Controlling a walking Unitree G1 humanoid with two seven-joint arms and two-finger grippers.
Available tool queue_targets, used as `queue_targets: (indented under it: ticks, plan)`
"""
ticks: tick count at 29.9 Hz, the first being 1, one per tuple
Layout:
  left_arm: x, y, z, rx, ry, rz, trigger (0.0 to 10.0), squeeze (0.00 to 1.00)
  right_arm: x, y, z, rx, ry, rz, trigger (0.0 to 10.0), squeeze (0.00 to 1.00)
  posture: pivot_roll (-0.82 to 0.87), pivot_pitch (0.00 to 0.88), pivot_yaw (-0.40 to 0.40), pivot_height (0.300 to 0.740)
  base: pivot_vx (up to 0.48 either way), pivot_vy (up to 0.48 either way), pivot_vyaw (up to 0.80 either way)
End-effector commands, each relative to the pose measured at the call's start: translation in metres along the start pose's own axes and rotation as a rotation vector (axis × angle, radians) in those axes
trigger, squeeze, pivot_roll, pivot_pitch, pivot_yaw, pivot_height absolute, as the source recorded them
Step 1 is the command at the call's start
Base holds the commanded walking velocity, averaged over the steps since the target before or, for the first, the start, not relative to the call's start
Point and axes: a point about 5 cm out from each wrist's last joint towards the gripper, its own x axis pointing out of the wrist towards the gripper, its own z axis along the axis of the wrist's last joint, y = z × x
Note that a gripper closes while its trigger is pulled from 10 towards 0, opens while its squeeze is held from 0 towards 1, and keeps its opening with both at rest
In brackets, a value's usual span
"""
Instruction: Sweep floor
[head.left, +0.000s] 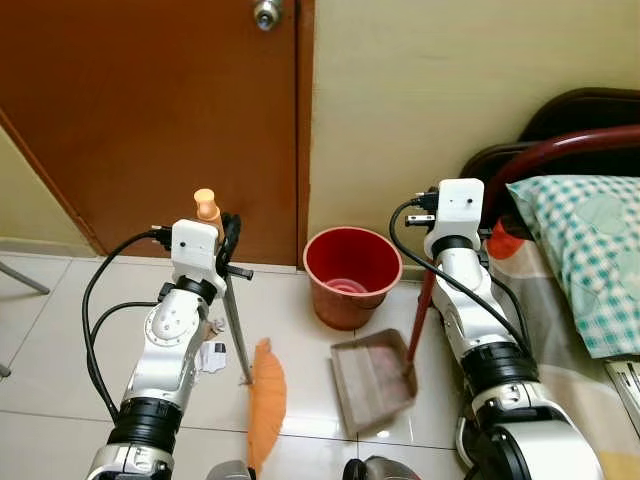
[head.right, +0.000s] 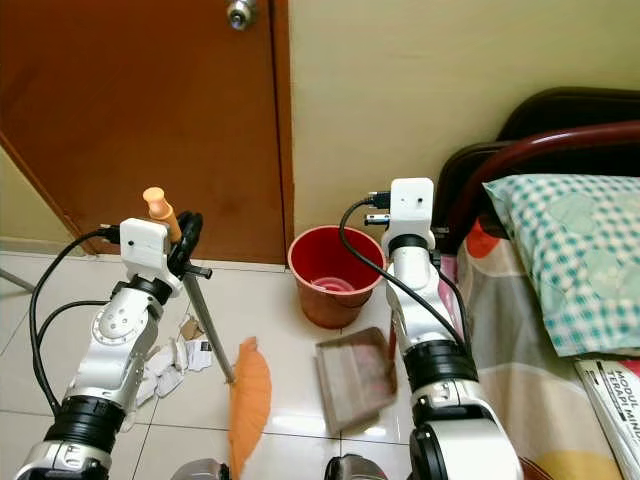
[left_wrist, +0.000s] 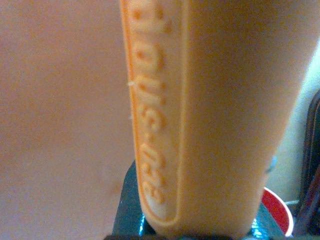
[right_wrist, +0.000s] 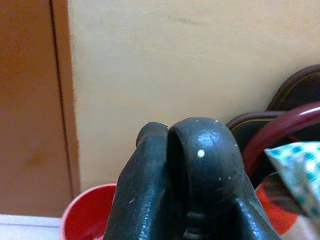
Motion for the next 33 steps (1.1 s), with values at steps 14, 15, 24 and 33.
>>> queue_targets:
  ticks: [14, 15, 24, 33]
  plan:
    - [-0.030, -0.008, 0.048, 0.092, -0.156, 0.012, 10.0, 0.00, -0.026, -0.004, -0.039, 0.128, 0.033, -0.031, 10.0, 0.00, 0.06, 0.087, -0.029, 0.740, 0.000, 0.000, 0.00]
    - [-0.031, -0.007, 0.049, 0.101, -0.157, 0.012, 10.0, 0.00, -0.028, -0.005, -0.040, 0.126, 0.037, -0.035, 10.0, 0.00, 0.07, 0.092, -0.027, 0.740, 0.000, 0.000, 0.00]
    - [-0.033, -0.002, 0.071, 0.122, -0.175, 0.038, 10.0, 0.00, -0.055, -0.025, -0.074, 0.074, 0.253, -0.029, 10.0, 0.00, 0.05, 0.102, -0.027, 0.740, 0.000, 0.000, 0.00]
    - [-0.037, 0.005, 0.062, 0.181, -0.106, 0.017, 10.0, 0.00, -0.085, -0.044, -0.087, -0.035, 0.432, 0.108, 10.0, 0.00, 0.04, 0.110, -0.035, 0.740, 0.000, 0.000, 0.00]
